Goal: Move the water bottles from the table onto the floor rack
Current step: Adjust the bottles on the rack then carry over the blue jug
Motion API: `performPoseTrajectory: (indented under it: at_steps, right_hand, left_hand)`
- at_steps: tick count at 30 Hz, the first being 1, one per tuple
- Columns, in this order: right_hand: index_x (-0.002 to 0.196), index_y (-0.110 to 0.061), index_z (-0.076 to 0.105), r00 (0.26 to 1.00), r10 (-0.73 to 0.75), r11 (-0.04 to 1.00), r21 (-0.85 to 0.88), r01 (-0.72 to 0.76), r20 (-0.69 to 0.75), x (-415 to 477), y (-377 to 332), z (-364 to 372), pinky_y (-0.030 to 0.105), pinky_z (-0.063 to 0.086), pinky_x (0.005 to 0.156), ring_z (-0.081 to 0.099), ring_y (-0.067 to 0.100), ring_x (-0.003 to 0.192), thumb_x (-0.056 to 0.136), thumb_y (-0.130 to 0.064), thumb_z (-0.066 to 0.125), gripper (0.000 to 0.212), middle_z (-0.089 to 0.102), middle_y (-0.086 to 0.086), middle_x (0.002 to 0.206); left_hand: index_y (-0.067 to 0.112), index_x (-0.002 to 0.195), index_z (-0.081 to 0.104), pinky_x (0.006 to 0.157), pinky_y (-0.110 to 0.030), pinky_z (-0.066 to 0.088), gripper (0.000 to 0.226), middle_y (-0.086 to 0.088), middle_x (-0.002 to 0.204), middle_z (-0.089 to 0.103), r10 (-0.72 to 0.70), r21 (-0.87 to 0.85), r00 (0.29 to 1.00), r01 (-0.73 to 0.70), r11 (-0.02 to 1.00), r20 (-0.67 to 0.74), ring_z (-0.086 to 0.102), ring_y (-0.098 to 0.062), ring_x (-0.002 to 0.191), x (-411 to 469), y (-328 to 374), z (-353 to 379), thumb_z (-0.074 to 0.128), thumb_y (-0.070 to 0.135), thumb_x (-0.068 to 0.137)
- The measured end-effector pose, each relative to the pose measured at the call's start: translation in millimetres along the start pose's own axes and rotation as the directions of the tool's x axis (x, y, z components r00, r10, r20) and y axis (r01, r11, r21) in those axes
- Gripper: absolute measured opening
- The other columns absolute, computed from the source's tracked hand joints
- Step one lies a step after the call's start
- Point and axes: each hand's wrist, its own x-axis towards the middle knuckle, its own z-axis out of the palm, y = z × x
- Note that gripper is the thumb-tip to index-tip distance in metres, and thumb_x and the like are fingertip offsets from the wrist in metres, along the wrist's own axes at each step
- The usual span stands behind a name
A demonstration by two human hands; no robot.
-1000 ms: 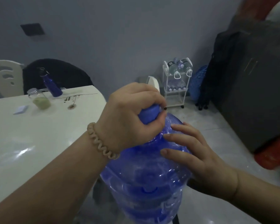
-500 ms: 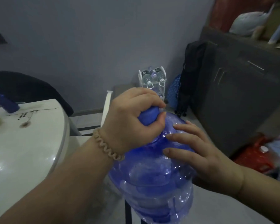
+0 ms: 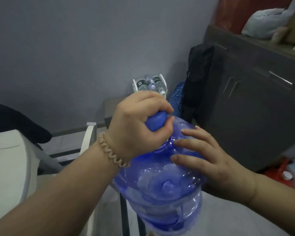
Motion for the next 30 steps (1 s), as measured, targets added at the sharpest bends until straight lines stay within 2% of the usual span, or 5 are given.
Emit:
performPoseTrajectory:
  at_steps: [6, 11, 21, 24, 30]
  right_hand:
    - [0.123, -0.021, 0.047, 0.999, -0.037, 0.999, -0.040, 0.036, -0.019, 59.9, 73.8, 29.7, 0.063, 0.033, 0.100, 0.039, 0.037, 0.127, 0.084, -0.018, 0.069, 0.046, 0.041, 0.006, 0.132]
    - [0.125, -0.023, 0.045, 0.995, -0.096, 0.995, -0.001, 0.096, 0.018, 112.1, 149.4, 59.3, 0.063, 0.033, 0.100, 0.036, 0.035, 0.130, 0.069, -0.009, 0.083, 0.069, 0.040, 0.006, 0.134]
    - [0.121, -0.024, 0.048, 0.965, -0.261, 0.944, 0.200, 0.262, -0.034, 209.9, 308.8, 139.0, 0.061, 0.037, 0.098, 0.042, 0.034, 0.125, 0.082, -0.016, 0.072, 0.047, 0.055, 0.008, 0.128]
    - [0.120, -0.022, 0.049, 0.952, -0.302, 0.924, 0.229, 0.306, -0.053, 245.8, 351.0, 158.9, 0.062, 0.037, 0.096, 0.043, 0.035, 0.123, 0.079, -0.007, 0.075, 0.051, 0.059, 0.013, 0.120]
    - [0.120, -0.022, 0.050, 0.933, -0.356, 0.902, 0.243, 0.358, -0.050, 305.7, 414.9, 208.6, 0.063, 0.035, 0.097, 0.042, 0.035, 0.124, 0.077, 0.000, 0.073, 0.054, 0.059, 0.014, 0.120]
  left_hand:
    - [0.002, 0.077, 0.069, 0.073, -0.031, 0.051, 0.008, -0.006, 0.084, 0.067, 0.042, 0.051, 0.999, -0.042, 0.998, -0.014, 0.063, -0.018, 0.077, 42.6, -81.6, 2.9, 0.074, 0.006, 0.072]
    - [0.002, 0.077, 0.069, 0.073, -0.031, 0.051, 0.008, -0.006, 0.084, 0.067, 0.010, 0.100, 1.000, -0.008, 0.995, -0.023, 0.064, -0.020, 0.077, 74.6, -154.7, 11.8, 0.073, 0.004, 0.071]
    - [0.003, 0.077, 0.069, 0.071, -0.034, 0.051, 0.007, -0.006, 0.084, 0.066, -0.189, 0.338, 0.981, 0.192, 0.921, -0.040, 0.063, -0.020, 0.076, 122.7, -294.2, 41.2, 0.071, 0.008, 0.072]
    - [0.003, 0.078, 0.069, 0.072, -0.032, 0.051, 0.008, -0.006, 0.084, 0.066, -0.218, 0.391, 0.974, 0.226, 0.892, -0.065, 0.063, -0.019, 0.076, 139.9, -334.3, 44.7, 0.072, 0.007, 0.072]
    - [0.000, 0.084, 0.069, 0.074, -0.029, 0.050, 0.012, -0.008, 0.085, 0.066, -0.234, 0.435, 0.969, 0.246, 0.866, -0.081, 0.062, -0.019, 0.077, 159.4, -421.1, 41.9, 0.072, 0.008, 0.074]
